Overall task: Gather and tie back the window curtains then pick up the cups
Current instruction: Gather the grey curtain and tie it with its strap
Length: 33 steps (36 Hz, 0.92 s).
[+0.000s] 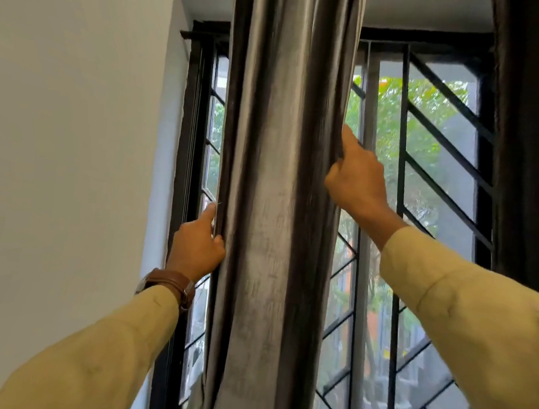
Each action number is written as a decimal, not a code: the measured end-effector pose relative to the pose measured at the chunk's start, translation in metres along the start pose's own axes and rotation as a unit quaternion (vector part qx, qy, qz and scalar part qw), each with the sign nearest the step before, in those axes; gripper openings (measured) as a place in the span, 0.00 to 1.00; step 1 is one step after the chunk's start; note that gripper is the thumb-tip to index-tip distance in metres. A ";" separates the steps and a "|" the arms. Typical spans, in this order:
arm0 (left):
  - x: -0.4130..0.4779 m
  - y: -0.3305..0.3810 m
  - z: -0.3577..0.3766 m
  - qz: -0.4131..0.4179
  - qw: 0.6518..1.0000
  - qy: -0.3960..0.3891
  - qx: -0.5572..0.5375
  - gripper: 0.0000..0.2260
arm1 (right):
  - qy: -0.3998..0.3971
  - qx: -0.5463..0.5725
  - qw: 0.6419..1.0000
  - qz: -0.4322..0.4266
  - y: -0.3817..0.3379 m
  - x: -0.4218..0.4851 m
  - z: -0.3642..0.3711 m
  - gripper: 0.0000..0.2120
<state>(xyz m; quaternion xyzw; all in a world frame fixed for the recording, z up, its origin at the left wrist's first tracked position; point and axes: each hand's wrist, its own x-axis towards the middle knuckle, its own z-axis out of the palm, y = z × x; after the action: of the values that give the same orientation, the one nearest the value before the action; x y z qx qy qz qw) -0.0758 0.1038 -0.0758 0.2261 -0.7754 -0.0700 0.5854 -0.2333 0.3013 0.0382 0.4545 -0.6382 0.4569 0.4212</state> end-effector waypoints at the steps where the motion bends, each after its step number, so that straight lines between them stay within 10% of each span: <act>1: -0.007 -0.001 0.004 -0.003 1.000 -0.007 -0.001 0.30 | 0.001 -0.003 1.000 -0.005 0.002 -0.004 -0.002 0.36; 7: -0.039 -0.006 0.025 -0.038 0.998 -0.040 -0.016 0.34 | 0.000 -0.023 1.000 -0.016 0.015 -0.032 -0.007 0.47; 17: -0.089 0.006 0.047 0.017 0.999 -0.020 -0.026 0.46 | -0.074 -0.047 0.996 0.002 0.053 -0.091 0.003 0.29; 28: -0.142 -0.028 0.067 0.023 0.992 -0.108 0.060 0.06 | -0.085 -0.071 0.993 0.035 0.080 -0.148 0.003 0.20; 33: -0.161 -0.028 0.063 -0.020 0.997 -0.070 -0.002 0.15 | -0.103 -0.087 0.990 0.036 0.084 -0.159 0.005 0.16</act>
<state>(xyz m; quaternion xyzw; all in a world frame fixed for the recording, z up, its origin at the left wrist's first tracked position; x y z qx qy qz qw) -0.0938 0.1388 -0.2462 0.2351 -0.8097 -0.0992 0.5285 -0.2780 0.3412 -0.1311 0.4377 -0.7312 0.3651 0.3748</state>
